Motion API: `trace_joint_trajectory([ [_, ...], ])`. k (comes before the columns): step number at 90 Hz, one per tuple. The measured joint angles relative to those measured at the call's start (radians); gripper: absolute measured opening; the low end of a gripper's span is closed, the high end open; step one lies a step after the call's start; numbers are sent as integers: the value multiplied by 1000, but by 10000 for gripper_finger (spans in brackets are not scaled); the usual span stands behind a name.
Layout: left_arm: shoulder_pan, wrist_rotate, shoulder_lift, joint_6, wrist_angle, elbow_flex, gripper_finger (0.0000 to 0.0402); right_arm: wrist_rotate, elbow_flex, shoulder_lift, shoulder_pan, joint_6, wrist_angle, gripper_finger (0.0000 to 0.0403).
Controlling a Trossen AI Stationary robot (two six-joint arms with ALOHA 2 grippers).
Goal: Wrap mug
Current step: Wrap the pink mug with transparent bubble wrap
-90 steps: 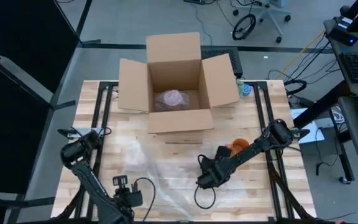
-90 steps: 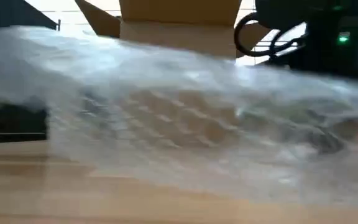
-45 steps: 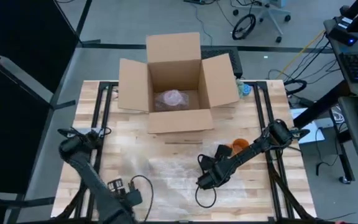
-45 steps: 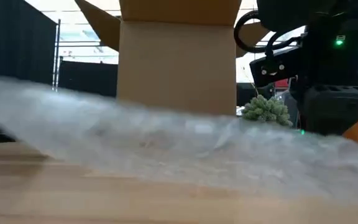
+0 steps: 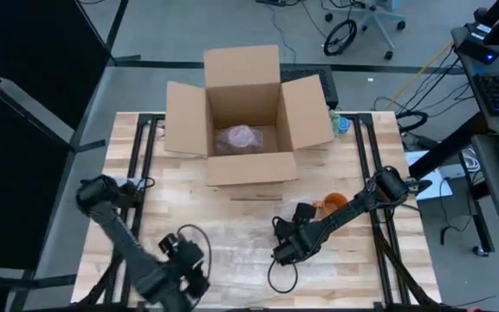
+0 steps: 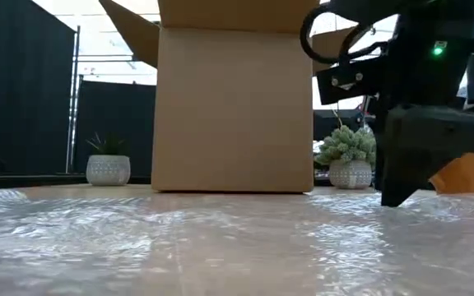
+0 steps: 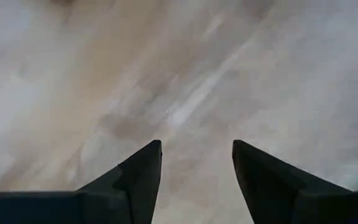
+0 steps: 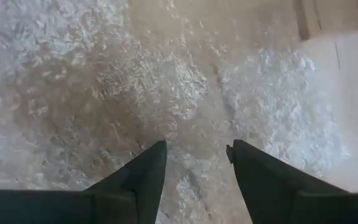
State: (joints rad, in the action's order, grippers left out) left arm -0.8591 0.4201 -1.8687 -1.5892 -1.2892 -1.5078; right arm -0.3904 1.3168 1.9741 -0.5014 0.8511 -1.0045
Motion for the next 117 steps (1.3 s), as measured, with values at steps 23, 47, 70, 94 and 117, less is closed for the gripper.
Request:
trace_joint_trajectory([
  [23, 30, -129, 0, -29, 208, 224, 185, -62, 2, -110, 23, -29, 119, 169],
  [47, 43, -109, 3, -18, 285, 293, 185, 71, -25, -17, 90, -128, 390, 169],
  [70, 123, -106, 3, 143, 237, 315, 185, 130, -78, -4, 89, -55, 351, 169],
  [94, 244, -131, 3, 290, 233, 399, 185, 113, -94, -5, 38, 55, 307, 169],
  [117, 332, -114, 10, 403, 219, 382, 185, 149, -75, -32, 13, 35, 253, 169],
])
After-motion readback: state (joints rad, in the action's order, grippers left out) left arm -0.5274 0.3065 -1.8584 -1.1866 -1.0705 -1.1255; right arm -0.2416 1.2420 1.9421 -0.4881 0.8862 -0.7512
